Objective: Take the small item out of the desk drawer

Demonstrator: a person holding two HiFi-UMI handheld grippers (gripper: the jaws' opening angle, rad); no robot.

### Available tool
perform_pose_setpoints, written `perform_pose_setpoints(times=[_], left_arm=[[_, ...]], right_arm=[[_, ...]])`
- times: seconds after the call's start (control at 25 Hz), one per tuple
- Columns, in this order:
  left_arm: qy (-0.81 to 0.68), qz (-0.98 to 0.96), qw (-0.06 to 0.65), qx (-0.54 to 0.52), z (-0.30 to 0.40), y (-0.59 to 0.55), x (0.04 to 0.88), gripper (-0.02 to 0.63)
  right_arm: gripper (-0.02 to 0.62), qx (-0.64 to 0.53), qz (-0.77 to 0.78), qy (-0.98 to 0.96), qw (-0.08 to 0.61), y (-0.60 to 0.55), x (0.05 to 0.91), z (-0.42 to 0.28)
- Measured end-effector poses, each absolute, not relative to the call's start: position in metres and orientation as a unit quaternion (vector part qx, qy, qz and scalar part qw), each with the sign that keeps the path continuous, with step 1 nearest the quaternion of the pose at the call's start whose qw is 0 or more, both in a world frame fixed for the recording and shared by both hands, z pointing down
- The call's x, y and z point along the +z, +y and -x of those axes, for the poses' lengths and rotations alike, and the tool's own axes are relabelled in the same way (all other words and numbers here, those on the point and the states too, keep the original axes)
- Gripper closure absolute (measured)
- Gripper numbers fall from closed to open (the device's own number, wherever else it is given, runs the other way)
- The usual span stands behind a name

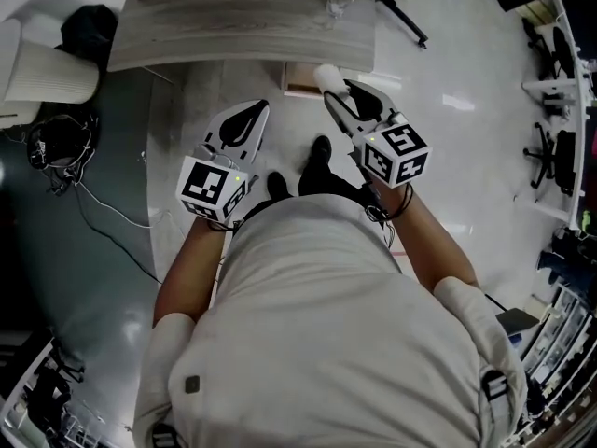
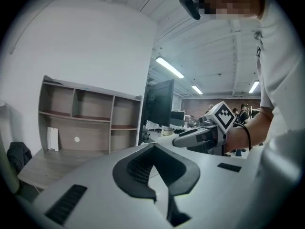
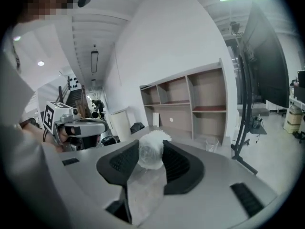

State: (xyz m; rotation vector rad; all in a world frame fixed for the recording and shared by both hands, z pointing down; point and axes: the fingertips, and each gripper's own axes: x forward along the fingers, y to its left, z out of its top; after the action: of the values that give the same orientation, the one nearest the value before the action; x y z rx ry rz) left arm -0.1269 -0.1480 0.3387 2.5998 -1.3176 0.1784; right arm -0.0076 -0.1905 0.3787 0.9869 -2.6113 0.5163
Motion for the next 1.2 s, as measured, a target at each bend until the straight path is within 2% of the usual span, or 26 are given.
perform_pose_setpoints(times=[0.48,1.2], left_arm=[[-0.434,-0.897,0.082,0.032,0.131,-0.104,0.296,0.591],[-0.403,-0.911,0.078,0.036,0.102,-0.061,0.295,0.591]], right_arm=[[0.431,0.129,-0.341,-0.926,0.097,-0.131,0.319,0.015],[0.431,0.148,-0.364,-0.916,0.077,-0.071,0.310,-0.016]])
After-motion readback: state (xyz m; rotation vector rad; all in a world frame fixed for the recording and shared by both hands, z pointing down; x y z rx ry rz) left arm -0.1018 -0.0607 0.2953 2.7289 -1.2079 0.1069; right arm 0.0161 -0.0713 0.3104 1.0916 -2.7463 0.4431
